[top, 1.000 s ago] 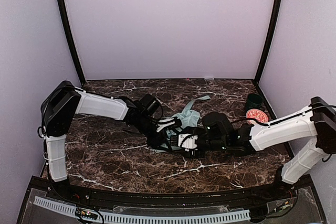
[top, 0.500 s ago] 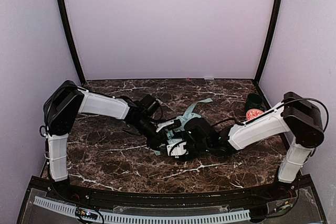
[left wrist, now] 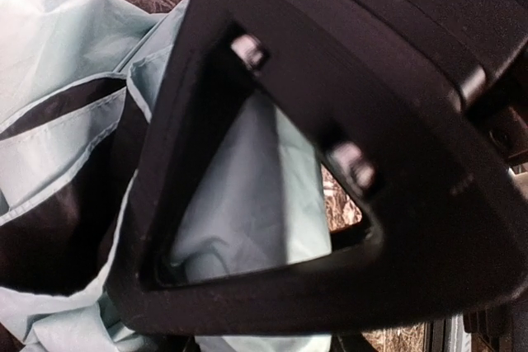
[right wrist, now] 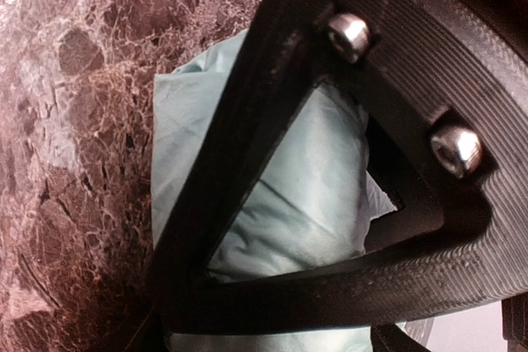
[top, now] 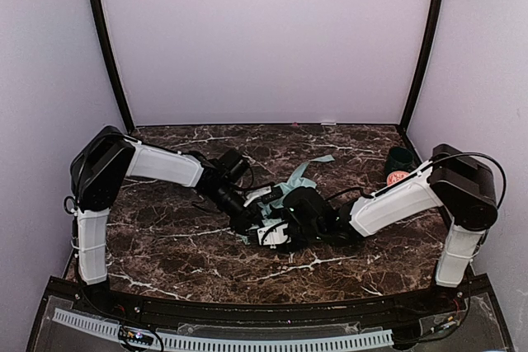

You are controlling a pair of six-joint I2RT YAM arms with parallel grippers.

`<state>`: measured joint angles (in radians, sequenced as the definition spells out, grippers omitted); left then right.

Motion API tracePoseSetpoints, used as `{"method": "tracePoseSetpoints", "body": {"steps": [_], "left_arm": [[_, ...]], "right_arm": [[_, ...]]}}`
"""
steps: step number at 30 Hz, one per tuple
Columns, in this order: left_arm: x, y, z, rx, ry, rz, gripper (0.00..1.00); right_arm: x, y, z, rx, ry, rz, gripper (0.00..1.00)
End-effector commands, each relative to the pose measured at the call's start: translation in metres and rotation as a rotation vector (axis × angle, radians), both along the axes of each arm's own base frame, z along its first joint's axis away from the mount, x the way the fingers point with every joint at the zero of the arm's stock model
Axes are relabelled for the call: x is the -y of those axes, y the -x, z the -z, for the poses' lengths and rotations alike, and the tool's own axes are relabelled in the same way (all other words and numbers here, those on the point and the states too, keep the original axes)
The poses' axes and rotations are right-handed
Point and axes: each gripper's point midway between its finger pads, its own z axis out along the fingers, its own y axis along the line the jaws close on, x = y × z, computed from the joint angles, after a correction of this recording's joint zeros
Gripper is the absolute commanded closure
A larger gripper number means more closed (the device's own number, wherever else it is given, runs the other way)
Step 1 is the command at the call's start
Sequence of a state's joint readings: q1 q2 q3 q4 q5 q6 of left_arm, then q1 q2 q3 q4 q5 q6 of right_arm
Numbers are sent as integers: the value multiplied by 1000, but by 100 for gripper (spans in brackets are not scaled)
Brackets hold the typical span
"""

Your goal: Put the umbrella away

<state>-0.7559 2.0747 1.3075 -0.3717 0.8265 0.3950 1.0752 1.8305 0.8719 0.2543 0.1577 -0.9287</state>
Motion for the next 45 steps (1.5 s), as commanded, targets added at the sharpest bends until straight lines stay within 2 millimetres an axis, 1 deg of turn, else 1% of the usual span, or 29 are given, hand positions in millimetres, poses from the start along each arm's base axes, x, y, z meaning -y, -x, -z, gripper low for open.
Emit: {"method": "tracePoseSetpoints", "body": {"steps": [1,3,5,6,8,10,15,16,19,21,23,27,28,30,31,33,34,36,38,39,42,45], "left_arm": [[-56,61,59,-298,-319,-9,77],[-56,62,59,-299,-317,-5,77],[-56,62,58,-304,-317,-4,77],[-56,62,58,-305,-317,-4,77],[-56,62,58,-308,-317,-7,77],[-57,62,58,-311,-320,-11,77],[-57,61,57,-320,-318,-16,79],[-57,61,57,-320,-316,-16,79],[-56,61,56,-322,-314,-15,80],[-56,61,56,-324,-311,-17,81],[-56,61,56,-326,-307,-18,81],[-55,61,55,-329,-306,-19,81],[-55,61,55,-329,-307,-19,81],[-55,61,54,-332,-303,-17,81],[-55,61,54,-333,-302,-18,81],[-54,61,54,-333,-296,-18,80],[-53,60,53,-330,-289,-17,78],[-49,55,49,-327,-272,-33,67],[-46,42,42,-289,-252,-81,54],[-43,35,35,-258,-226,-102,51],[-36,18,7,-106,-98,-144,42],[-33,6,-23,45,25,-187,36]], "right_arm": [[10,-6,18,-29,42,29,40],[11,-6,18,-35,43,29,47],[12,-5,16,-40,37,26,49],[12,-4,14,-42,33,24,48],[12,-4,8,-39,17,27,39],[13,0,2,-37,-9,19,35],[13,21,-15,-82,-81,-51,32],[13,24,-20,-94,-100,-56,31],[15,29,-25,-113,-123,-59,30],[16,28,-24,-109,-120,-52,30],[13,24,-20,-101,-107,-52,30],[11,20,1,-124,-23,-30,32],[12,21,4,-130,-13,-30,34],[13,23,7,-144,0,-33,41],[13,24,8,-156,0,-32,49],[11,29,8,-196,-3,-33,67],[10,31,7,-222,-11,-26,75],[10,37,8,-271,-23,-20,83],[12,45,12,-335,-27,-1,87],[14,48,14,-371,-28,16,89],[20,55,22,-468,-20,62,92],[26,56,28,-560,-17,109,93]]}}
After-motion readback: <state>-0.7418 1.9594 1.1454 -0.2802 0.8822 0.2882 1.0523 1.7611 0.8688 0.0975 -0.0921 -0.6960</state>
